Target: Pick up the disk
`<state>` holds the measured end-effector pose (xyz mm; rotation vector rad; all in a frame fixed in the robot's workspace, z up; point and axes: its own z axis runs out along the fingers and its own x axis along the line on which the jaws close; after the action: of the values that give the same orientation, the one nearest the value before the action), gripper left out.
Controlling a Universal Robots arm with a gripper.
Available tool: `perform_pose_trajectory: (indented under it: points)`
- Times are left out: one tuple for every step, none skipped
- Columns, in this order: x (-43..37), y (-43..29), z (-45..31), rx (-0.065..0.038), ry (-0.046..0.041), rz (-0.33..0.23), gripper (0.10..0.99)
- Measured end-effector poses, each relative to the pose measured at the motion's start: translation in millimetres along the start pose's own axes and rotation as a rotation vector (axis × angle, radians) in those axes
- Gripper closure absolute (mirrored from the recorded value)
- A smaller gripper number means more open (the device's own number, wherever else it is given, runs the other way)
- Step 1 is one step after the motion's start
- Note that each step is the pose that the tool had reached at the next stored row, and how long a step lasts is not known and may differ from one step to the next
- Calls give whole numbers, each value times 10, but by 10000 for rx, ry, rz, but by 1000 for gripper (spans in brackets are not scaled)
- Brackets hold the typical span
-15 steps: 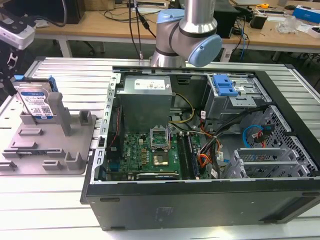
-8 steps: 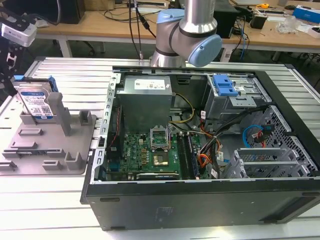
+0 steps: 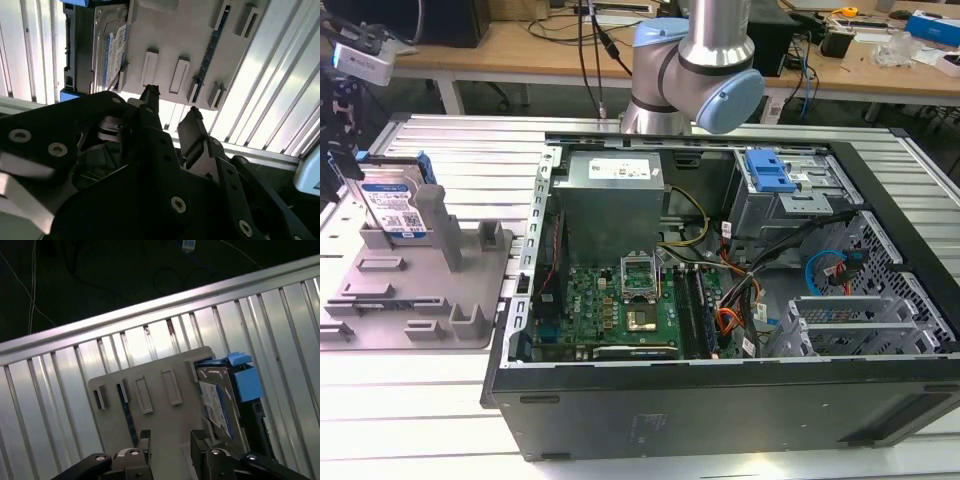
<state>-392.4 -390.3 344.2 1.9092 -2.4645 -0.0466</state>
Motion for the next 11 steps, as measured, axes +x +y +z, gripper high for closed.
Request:
perform_pose_trajectory:
  points:
    - [0,-1,3,1,6,-169,604]
    - [0,-2,7,1,20,-449,604]
    - [0,-2,9,1,33,-712,604]
    - [0,-2,11,2,49,-1055,604]
    - [-1,-3,12,3,59,-1346,604]
    - [-1,-4,12,3,64,-1435,604]
    - [-1,-5,12,5,75,-1499,604]
    - [-1,-5,12,7,87,-1505,604]
    - [-1,-5,11,8,96,-1505,604]
    - [-1,-5,11,10,107,-1504,604]
    - [-1,-5,12,13,120,-1504,604]
